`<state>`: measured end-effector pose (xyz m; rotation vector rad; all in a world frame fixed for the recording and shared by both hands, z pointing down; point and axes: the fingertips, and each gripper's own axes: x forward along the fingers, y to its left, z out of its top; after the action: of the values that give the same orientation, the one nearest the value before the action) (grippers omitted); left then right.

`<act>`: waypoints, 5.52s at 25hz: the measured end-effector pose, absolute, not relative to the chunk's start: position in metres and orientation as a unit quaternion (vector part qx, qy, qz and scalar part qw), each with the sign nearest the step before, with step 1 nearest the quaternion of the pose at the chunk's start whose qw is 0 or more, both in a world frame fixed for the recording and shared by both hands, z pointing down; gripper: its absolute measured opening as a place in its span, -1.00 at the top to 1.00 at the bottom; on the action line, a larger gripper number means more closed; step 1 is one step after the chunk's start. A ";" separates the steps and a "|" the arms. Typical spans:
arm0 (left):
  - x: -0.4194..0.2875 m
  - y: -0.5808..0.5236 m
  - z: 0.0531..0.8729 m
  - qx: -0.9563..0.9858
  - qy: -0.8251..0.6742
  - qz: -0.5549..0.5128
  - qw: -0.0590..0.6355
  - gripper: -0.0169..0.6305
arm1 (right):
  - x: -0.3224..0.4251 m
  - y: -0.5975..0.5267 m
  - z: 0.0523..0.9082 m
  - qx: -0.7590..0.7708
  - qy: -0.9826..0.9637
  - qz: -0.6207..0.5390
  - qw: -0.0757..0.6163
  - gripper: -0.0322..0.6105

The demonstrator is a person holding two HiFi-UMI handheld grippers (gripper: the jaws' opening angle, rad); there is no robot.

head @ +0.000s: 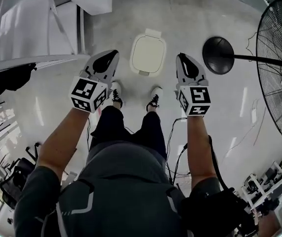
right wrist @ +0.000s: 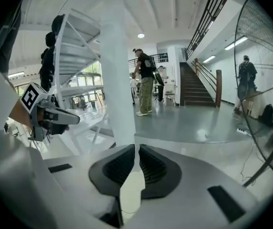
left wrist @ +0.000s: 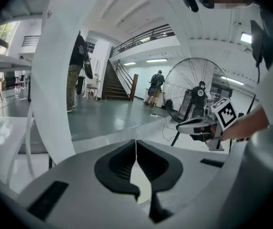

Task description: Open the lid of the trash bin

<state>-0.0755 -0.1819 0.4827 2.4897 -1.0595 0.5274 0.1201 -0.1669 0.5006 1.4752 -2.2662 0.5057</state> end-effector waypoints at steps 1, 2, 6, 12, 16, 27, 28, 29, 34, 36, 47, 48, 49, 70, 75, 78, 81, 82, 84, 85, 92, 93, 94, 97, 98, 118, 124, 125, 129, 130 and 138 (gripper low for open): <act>-0.076 -0.180 0.495 0.885 -0.374 0.195 0.196 0.91 | 0.116 -0.166 0.515 0.522 -0.807 0.187 0.201 0.80; -0.077 -0.178 0.506 0.884 -0.371 0.202 0.201 0.91 | 0.112 -0.164 0.529 0.519 -0.806 0.195 0.206 0.80; -0.077 -0.171 0.552 0.876 -0.366 0.226 0.219 0.91 | 0.098 -0.155 0.581 0.501 -0.805 0.229 0.219 0.80; -0.083 -0.157 0.621 0.856 -0.361 0.267 0.257 0.92 | 0.082 -0.142 0.657 0.486 -0.796 0.260 0.250 0.80; -0.087 -0.146 0.661 0.849 -0.353 0.279 0.279 0.92 | 0.074 -0.124 0.713 0.481 -0.781 0.294 0.269 0.80; -0.092 -0.116 0.753 0.835 -0.319 0.321 0.314 0.92 | 0.034 -0.084 0.846 0.427 -0.767 0.349 0.327 0.81; -0.092 -0.115 0.758 0.835 -0.315 0.324 0.314 0.92 | 0.033 -0.081 0.855 0.425 -0.765 0.353 0.331 0.81; -0.091 -0.113 0.763 0.835 -0.310 0.324 0.318 0.92 | 0.032 -0.079 0.863 0.423 -0.763 0.357 0.334 0.81; -0.095 -0.104 0.791 0.836 -0.286 0.331 0.331 0.92 | 0.019 -0.065 0.897 0.401 -0.760 0.369 0.355 0.81; -0.097 -0.103 0.802 0.833 -0.284 0.338 0.334 0.92 | 0.017 -0.063 0.907 0.394 -0.755 0.371 0.370 0.81; -0.097 -0.102 0.819 0.832 -0.264 0.349 0.342 0.92 | 0.015 -0.056 0.936 0.390 -0.740 0.367 0.406 0.81; -0.097 -0.103 0.820 0.833 -0.264 0.348 0.341 0.92 | 0.014 -0.056 0.937 0.391 -0.740 0.365 0.408 0.82; -0.097 -0.104 0.820 0.833 -0.263 0.347 0.340 0.92 | 0.013 -0.055 0.938 0.393 -0.738 0.365 0.410 0.82; -0.104 -0.103 0.805 0.820 -0.312 0.308 0.369 0.92 | 0.014 -0.057 0.943 0.417 -0.712 0.392 0.407 0.82; -0.107 -0.103 0.774 0.828 -0.318 0.292 0.357 0.92 | 0.013 -0.058 0.933 0.379 -0.727 0.411 0.398 0.81; -0.107 -0.102 0.751 0.829 -0.318 0.285 0.361 0.92 | 0.020 -0.064 0.899 0.386 -0.729 0.421 0.377 0.81; -0.107 -0.106 0.717 0.838 -0.315 0.284 0.343 0.92 | 0.030 -0.069 0.849 0.393 -0.739 0.407 0.366 0.81; -0.107 -0.108 0.703 0.841 -0.316 0.284 0.335 0.92 | 0.034 -0.071 0.830 0.396 -0.742 0.402 0.362 0.81; -0.108 -0.110 0.675 0.845 -0.320 0.280 0.324 0.92 | 0.041 -0.071 0.792 0.406 -0.746 0.397 0.349 0.81; -0.109 -0.110 0.661 0.848 -0.321 0.277 0.318 0.92 | 0.044 -0.071 0.772 0.412 -0.747 0.395 0.340 0.81; -0.096 -0.138 0.558 0.878 -0.337 0.214 0.262 0.92 | 0.069 -0.105 0.624 0.463 -0.776 0.319 0.286 0.81; -0.093 -0.141 0.543 0.881 -0.337 0.203 0.262 0.92 | 0.072 -0.109 0.605 0.465 -0.780 0.306 0.284 0.81; -0.090 -0.141 0.529 0.883 -0.335 0.195 0.266 0.92 | 0.074 -0.111 0.587 0.467 -0.784 0.295 0.284 0.81; -0.091 -0.138 0.480 0.888 -0.331 0.172 0.271 0.92 | 0.076 -0.106 0.526 0.474 -0.795 0.273 0.261 0.81; -0.090 -0.138 0.462 0.892 -0.329 0.162 0.264 0.92 | 0.078 -0.105 0.503 0.478 -0.800 0.264 0.249 0.81; -0.074 -0.152 0.195 0.938 -0.334 0.006 0.093 0.92 | 0.142 -0.090 0.164 0.548 -0.835 0.020 0.053 0.81; -0.087 -0.151 0.150 0.929 -0.366 0.001 0.043 0.92 | 0.166 -0.081 0.113 0.585 -0.811 -0.015 0.017 0.81; -0.089 -0.150 0.145 0.928 -0.370 -0.001 0.037 0.92 | 0.169 -0.079 0.109 0.589 -0.808 -0.019 0.016 0.82; -0.095 -0.144 0.127 0.924 -0.382 -0.014 0.012 0.92 | 0.176 -0.074 0.101 0.604 -0.797 -0.027 0.005 0.82; -0.095 -0.142 0.126 0.924 -0.382 -0.013 0.011 0.92 | 0.177 -0.072 0.102 0.608 -0.794 -0.027 0.004 0.82; -0.095 -0.135 0.127 0.924 -0.381 -0.012 0.024 0.92 | 0.175 -0.066 0.106 0.617 -0.787 -0.022 0.009 0.82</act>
<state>-0.0950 -0.1354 0.1272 2.8607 -1.1783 -0.0381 0.1754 -0.0662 0.1064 1.9271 -2.4580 -0.0702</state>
